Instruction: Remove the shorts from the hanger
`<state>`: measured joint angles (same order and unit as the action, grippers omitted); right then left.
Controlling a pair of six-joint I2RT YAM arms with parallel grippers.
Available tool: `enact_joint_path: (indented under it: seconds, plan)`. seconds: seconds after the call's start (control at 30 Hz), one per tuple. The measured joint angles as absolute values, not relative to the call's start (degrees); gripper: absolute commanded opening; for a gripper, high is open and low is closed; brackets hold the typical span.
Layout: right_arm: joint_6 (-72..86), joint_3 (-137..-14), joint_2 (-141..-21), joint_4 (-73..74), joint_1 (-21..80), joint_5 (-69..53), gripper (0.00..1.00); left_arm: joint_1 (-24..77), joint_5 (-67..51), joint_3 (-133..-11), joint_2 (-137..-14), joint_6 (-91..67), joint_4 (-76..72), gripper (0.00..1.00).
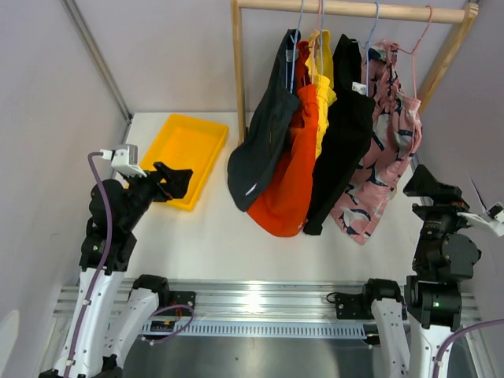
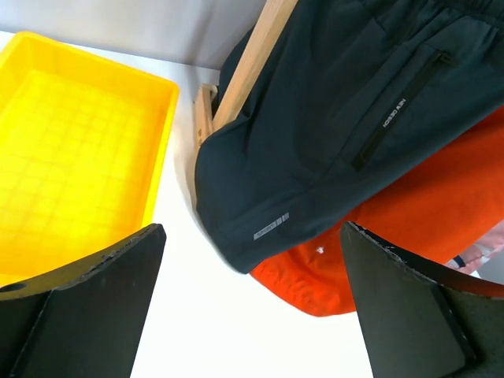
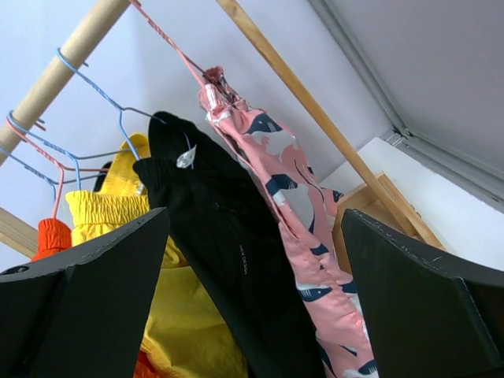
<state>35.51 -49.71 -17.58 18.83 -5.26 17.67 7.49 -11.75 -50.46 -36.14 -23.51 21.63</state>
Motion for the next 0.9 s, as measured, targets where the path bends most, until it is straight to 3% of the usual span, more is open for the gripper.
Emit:
enact_joint_path:
  seconds: [0.17,0.4,0.63,0.9]
  plan:
    - [32.7,-54.4,-24.5,21.6,-4.9,14.7,1.0,7.5,-10.8,-48.9,-33.8,-21.7,22.9,0.99]
    - [24.7,-90.8,-55.7,32.6,-4.7,10.2,0.99,7.5,-10.1,-46.2,-30.7,-21.1,24.7,0.99]
    - [23.4,-80.0,-49.1,20.4,-4.5,-0.4,0.99,7.5,-6.5,-46.2,-32.1,-20.5,26.9,0.99]
    - [23.2,-104.9,-69.8,15.8,-4.5,0.4,0.98,7.5,-6.3,-45.6,-32.9,-20.5,27.9,0.99]
